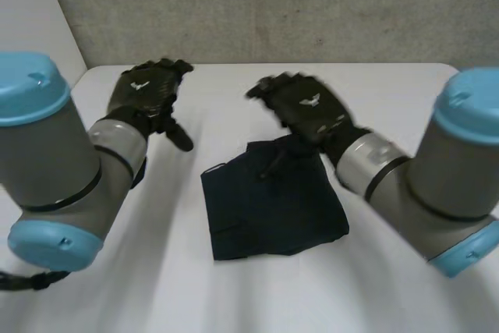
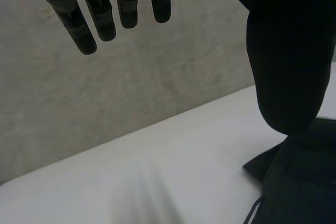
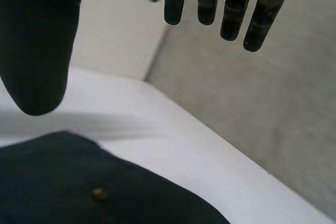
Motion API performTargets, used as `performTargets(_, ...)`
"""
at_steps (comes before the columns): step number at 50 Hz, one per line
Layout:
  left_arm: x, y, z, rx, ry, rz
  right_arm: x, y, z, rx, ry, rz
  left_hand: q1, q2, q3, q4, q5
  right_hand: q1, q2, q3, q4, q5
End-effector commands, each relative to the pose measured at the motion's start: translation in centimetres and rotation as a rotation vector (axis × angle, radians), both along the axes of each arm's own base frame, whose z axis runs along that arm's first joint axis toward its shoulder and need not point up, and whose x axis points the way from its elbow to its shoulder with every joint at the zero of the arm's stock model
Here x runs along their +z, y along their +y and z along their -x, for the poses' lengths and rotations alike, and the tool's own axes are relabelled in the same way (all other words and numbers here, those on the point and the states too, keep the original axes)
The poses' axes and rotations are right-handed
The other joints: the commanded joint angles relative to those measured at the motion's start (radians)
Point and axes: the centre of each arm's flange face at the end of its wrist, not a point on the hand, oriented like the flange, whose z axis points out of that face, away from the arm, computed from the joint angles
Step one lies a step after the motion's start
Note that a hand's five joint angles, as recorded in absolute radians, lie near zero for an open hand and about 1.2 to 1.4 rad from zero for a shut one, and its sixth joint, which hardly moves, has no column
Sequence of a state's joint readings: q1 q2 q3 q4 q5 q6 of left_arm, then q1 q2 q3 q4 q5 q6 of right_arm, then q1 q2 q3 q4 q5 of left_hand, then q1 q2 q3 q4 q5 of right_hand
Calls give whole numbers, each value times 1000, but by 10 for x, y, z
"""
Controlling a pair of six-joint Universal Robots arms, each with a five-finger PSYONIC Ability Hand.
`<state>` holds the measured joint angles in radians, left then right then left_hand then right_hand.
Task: Fold the shorts.
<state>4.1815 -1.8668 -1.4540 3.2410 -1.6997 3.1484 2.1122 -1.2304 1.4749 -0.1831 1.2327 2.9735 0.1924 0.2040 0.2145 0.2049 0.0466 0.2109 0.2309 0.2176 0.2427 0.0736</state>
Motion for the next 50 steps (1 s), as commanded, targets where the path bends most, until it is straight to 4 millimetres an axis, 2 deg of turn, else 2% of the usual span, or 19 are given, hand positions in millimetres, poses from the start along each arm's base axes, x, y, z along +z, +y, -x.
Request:
performTargets(1, -33, 14, 44, -139, -40, -84, -29, -18, 20, -126, 110, -138, -8, -20, -30, -21, -37, -36, -56, -43, -68, -74)
performTargets(8, -84, 25, 53, -137, -137, -207, -73, -24, 17, -105, 265, -146, -11, -23, -33, -24, -40, -36, -56, -43, -68, -74)
performTargets(11, -96, 26, 53, -132, -163, -228, -89, -26, 15, -100, 295, -168, -11, -23, -33, -24, -40, -36, -56, -43, -68, -74)
performTargets(16, -120, 31, 52, -139, -226, -301, -98, -32, 19, -141, 335, -165, -11, -23, -33, -24, -40, -36, -56, -43, -68, -74)
performTargets(22, -118, 33, 51, -139, -243, -327, -93, -38, 27, -185, 386, -122, -11, -23, -33, -24, -40, -36, -56, -43, -68, -74)
performTargets(24, -110, 33, 51, -139, -235, -314, -85, -39, 31, -194, 386, -123, -11, -23, -33, -24, -40, -36, -56, -43, -68, -74)
performTargets(26, -65, 30, 47, -132, -172, -233, -65, -39, 33, -209, 350, -90, -11, -23, -33, -24, -40, -36, -56, -43, -68, -74)
performTargets(27, -57, 30, 47, -132, -160, -218, -56, -39, 34, -218, 330, -71, -11, -23, -33, -24, -40, -36, -56, -43, -68, -74)
performTargets(28, -49, 29, 45, -129, -148, -202, -35, -42, 37, -254, 281, -29, -11, -23, -33, -24, -40, -36, -56, -43, -68, -74)
performTargets(29, -24, 28, 41, -120, -113, -153, -21, -43, 39, -280, 246, -6, -11, -23, -33, -24, -40, -36, -56, -43, -68, -74)
performTargets(31, 0, 24, 32, -97, -80, -108, 6, -48, 49, -356, 173, 33, -11, -23, -33, -24, -40, -36, -56, -43, -68, -74)
performTargets(32, 13, 23, 27, -83, -64, -86, 32, -53, 62, -449, 108, 73, -11, -23, -33, -24, -40, -36, -56, -43, -68, -74)
performTargets(33, 42, 21, 13, -48, -32, -39, 42, -54, 66, -481, 81, 88, -5, -17, -27, -18, -34, -36, -56, -43, -68, -74)
performTargets(36, 72, 19, -8, 7, -10, -11, 80, -51, 83, -582, 19, 137, -5, -17, -27, -18, -34, -36, -56, -43, -68, -74)
performTargets(37, 82, 18, -15, 26, -5, -4, 86, -49, 86, -595, 19, 138, -5, -17, -27, -18, -34, -36, -56, -43, -68, -74)
performTargets(38, 96, 16, -30, 67, -10, -15, 91, -46, 88, -605, 22, 135, -8, -20, -30, -21, -37, -36, -56, -43, -68, -74)
performTargets(41, 107, 16, -46, 106, -28, -49, 105, -39, 93, -610, 37, 109, -18, -29, -40, -30, -47, -36, -56, -43, -68, -74)
performTargets(44, 114, 23, -53, 92, -35, -70, 112, -34, 95, -604, 45, 92, -18, -29, -40, -30, -47, -36, -56, -43, -68, -74)
performTargets(50, 113, 31, -54, 48, -28, -75, 119, -31, 96, -597, 36, 102, -18, -29, -40, -30, -47, -36, -56, -43, -68, -74)
